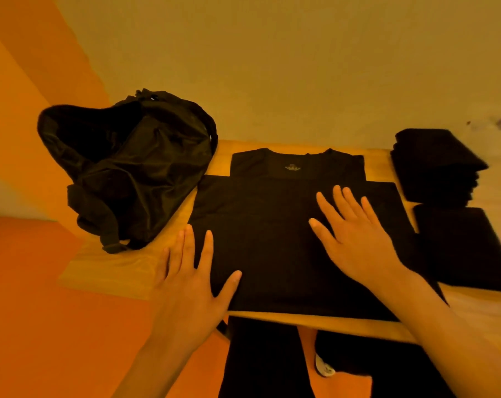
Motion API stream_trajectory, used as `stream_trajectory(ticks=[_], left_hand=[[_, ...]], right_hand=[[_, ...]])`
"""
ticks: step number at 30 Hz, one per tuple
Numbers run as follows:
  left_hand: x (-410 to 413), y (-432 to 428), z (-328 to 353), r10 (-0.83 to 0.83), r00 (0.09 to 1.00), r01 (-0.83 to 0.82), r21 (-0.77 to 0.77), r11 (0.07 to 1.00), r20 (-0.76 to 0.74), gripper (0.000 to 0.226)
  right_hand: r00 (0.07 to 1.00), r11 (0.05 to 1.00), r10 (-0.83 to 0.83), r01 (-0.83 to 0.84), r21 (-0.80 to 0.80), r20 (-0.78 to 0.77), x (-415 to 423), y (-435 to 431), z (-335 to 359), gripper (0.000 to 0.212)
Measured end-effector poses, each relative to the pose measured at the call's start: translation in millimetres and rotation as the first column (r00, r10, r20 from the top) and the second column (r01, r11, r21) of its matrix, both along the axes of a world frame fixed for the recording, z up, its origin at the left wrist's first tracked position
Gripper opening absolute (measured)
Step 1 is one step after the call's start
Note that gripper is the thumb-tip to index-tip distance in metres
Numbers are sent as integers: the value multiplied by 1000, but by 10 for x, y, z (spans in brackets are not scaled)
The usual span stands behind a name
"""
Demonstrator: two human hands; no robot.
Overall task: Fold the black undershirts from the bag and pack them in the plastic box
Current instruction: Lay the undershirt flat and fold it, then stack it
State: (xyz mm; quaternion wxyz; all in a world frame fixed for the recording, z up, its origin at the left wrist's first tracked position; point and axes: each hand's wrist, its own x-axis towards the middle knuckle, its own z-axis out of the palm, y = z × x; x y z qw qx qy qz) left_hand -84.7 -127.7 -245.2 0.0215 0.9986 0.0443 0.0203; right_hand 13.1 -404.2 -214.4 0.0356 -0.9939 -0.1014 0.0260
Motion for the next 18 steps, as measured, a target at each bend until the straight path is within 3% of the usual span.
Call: stream_trajectory(ticks=[3, 10, 12, 14, 16, 18], left_hand=[[-29, 27, -2, 0, 1000, 0, -15, 1000, -10, 92], [-11, -8, 199, 17, 999, -19, -55, 998, -40, 102], [140, -62, 417, -10, 999, 14, -122, 992, 39, 93], [528, -138, 656, -33, 998, 51, -318, 947, 62, 77], [1095, -252, 831, -78, 996, 91, -502, 860, 47, 55], [1720, -341, 831, -136, 990, 133, -542, 830, 35, 39]], right_hand=[[984, 986, -159, 154, -64, -77, -82, -372, -85, 79], [981, 986, -165, 166, -1, -103, -97, -426, 113, 79], [986, 984, -165, 164, 62, 2, 156, -449, 294, 71], [978, 957, -205, 192, 215, 40, 619, -441, 466, 51], [971, 909, -233, 235, 344, -50, 1158, -396, 592, 31], [961, 856, -228, 274, 439, -156, 1583, -361, 608, 20]])
